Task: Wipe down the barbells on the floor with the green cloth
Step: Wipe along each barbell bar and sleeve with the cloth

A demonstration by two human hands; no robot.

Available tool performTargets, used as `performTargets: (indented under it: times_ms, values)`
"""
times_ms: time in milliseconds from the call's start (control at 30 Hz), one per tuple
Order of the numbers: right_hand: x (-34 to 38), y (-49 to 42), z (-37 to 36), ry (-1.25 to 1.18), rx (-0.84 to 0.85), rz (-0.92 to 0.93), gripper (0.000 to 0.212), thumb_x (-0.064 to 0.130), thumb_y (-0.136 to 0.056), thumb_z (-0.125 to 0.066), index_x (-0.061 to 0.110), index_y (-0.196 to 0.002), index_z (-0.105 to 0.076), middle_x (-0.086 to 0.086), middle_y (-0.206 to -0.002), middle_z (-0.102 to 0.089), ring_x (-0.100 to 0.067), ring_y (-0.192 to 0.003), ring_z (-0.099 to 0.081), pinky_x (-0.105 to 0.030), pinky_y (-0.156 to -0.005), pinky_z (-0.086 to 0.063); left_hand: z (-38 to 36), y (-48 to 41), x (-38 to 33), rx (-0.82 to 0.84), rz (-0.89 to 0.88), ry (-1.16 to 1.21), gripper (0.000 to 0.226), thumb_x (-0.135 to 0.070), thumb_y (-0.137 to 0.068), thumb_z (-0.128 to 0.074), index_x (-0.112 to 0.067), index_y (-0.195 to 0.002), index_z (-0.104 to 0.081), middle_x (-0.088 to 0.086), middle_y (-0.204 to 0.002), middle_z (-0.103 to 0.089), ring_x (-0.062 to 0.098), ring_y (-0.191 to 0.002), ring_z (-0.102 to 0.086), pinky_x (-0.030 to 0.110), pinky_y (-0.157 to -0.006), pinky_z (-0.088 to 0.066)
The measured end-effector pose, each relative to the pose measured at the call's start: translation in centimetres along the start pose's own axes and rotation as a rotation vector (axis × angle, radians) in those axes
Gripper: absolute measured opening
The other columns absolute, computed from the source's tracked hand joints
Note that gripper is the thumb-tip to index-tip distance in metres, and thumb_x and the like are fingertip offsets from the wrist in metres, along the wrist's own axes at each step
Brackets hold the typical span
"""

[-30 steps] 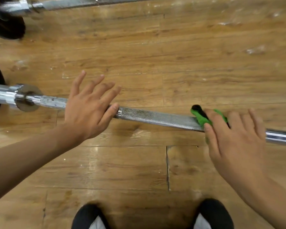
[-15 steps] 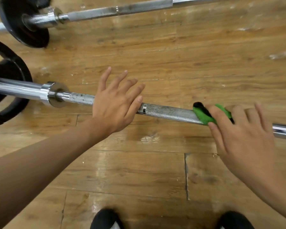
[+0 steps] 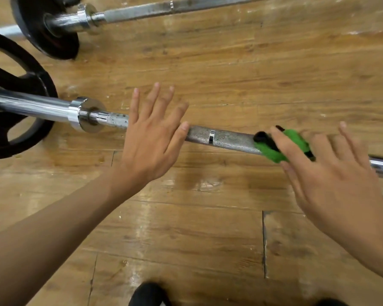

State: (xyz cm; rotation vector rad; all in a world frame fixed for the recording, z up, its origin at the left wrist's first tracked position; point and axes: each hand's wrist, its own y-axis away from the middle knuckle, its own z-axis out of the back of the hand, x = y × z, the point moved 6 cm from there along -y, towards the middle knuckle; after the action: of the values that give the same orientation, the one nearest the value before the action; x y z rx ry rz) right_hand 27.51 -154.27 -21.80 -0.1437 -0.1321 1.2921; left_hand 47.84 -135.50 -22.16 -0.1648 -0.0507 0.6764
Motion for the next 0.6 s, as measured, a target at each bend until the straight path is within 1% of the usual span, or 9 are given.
performTargets:
  times_ms: [67, 133, 200, 267, 333, 367, 467, 533, 600]
  values:
    - [0.6, -0.3, -0.1, 0.011, 0.015, -0.043, 0.052, 0.029, -0.107, -0.043, 0.017, -0.158, -0.042, -0.025, -0.117, -0.057, -0.045, -0.103, -0.046, -0.058, -0.116, -0.027, -0.5, -0.2, -0.2, -0.064, 0.013, -0.009, 0.060, -0.046, -0.111, -0.021, -0.019, -0.146, -0.061, 0.011, -0.160, -0.048, 0.033, -0.157, -0.027, 0.055, -0.129, -0.007]
    - [4.0, -2.8, -0.4, -0.013, 0.019, -0.081, 0.051, 0.026, -0.106, -0.047, 0.014, -0.155, -0.044, -0.021, -0.113, -0.058, -0.044, -0.100, -0.048, -0.058, -0.112, -0.030, -0.8, -0.8, -0.3, -0.126, 0.041, -0.001, 0.061, -0.048, -0.112, -0.021, -0.020, -0.137, -0.069, 0.006, -0.154, -0.056, 0.032, -0.156, -0.032, 0.054, -0.128, -0.013]
    - [8.1, -5.3, -1.2, -0.034, -0.003, -0.081, 0.055, 0.024, -0.103, -0.056, 0.016, -0.156, -0.043, -0.014, -0.113, -0.059, -0.042, -0.098, -0.054, -0.056, -0.115, -0.031, -1.1, -1.0, -0.3, -0.157, 0.034, 0.004, 0.060, -0.046, -0.112, -0.022, -0.020, -0.134, -0.071, 0.005, -0.150, -0.060, 0.031, -0.154, -0.035, 0.054, -0.127, -0.016]
    - [9.2, -6.5, -1.9, -0.068, -0.003, -0.021, 0.055, 0.027, -0.104, -0.056, 0.019, -0.157, -0.042, -0.011, -0.114, -0.061, -0.040, -0.097, -0.057, -0.054, -0.121, -0.026, -1.3, -1.0, -0.1, -0.183, 0.042, 0.019, 0.055, -0.043, -0.111, -0.028, -0.019, -0.131, -0.074, 0.005, -0.147, -0.063, 0.032, -0.153, -0.038, 0.055, -0.126, -0.019]
    - [6.9, -5.6, -1.7, -0.049, -0.002, 0.024, 0.048, 0.034, -0.109, -0.045, 0.023, -0.155, -0.043, -0.011, -0.111, -0.061, -0.038, -0.099, -0.058, -0.055, -0.125, -0.020, -1.4, -1.3, 0.0, -0.217, 0.073, 0.035, 0.052, -0.041, -0.109, -0.033, -0.019, -0.130, -0.074, 0.005, -0.143, -0.065, 0.032, -0.150, -0.042, 0.053, -0.126, -0.020]
    - [4.7, -4.3, -1.4, -0.026, -0.016, 0.004, 0.045, 0.036, -0.110, -0.041, 0.023, -0.153, -0.046, -0.012, -0.108, -0.060, -0.038, -0.100, -0.057, -0.055, -0.125, -0.020, -1.5, -1.5, -0.1, -0.230, 0.084, 0.048, 0.051, -0.041, -0.108, -0.035, -0.018, -0.131, -0.074, 0.004, -0.142, -0.066, 0.031, -0.149, -0.044, 0.052, -0.126, -0.020]
    - [-1.6, -0.6, -0.3, 0.005, -0.042, -0.141, 0.043, 0.034, -0.112, -0.039, 0.022, -0.151, -0.051, -0.016, -0.104, -0.052, -0.041, -0.098, -0.049, -0.057, -0.123, -0.024, -1.7, -1.8, 0.1, -0.281, 0.089, 0.055, 0.050, -0.041, -0.106, -0.037, -0.017, -0.131, -0.074, 0.003, -0.136, -0.070, 0.032, -0.145, -0.049, 0.047, -0.125, -0.021]
    - [-2.0, -0.4, -0.3, 0.007, -0.020, -0.201, 0.043, 0.031, -0.112, -0.038, 0.018, -0.152, -0.051, -0.019, -0.106, -0.052, -0.043, -0.099, -0.049, -0.059, -0.120, -0.026, -1.9, -2.0, 0.1, -0.309, 0.082, 0.058, 0.049, -0.041, -0.105, -0.039, -0.017, -0.127, -0.076, 0.002, -0.131, -0.073, 0.032, -0.143, -0.052, 0.047, -0.123, -0.022]
    - [0.1, -2.6, -0.6, -0.004, 0.025, -0.194, 0.044, 0.028, -0.111, -0.035, 0.015, -0.149, -0.053, -0.021, -0.108, -0.056, -0.045, -0.100, -0.051, -0.060, -0.113, -0.031, -1.9, -2.5, 0.0, -0.308, 0.084, 0.072, 0.050, -0.041, -0.106, -0.039, -0.016, -0.128, -0.075, 0.001, -0.130, -0.073, 0.031, -0.141, -0.054, 0.048, -0.123, -0.023]
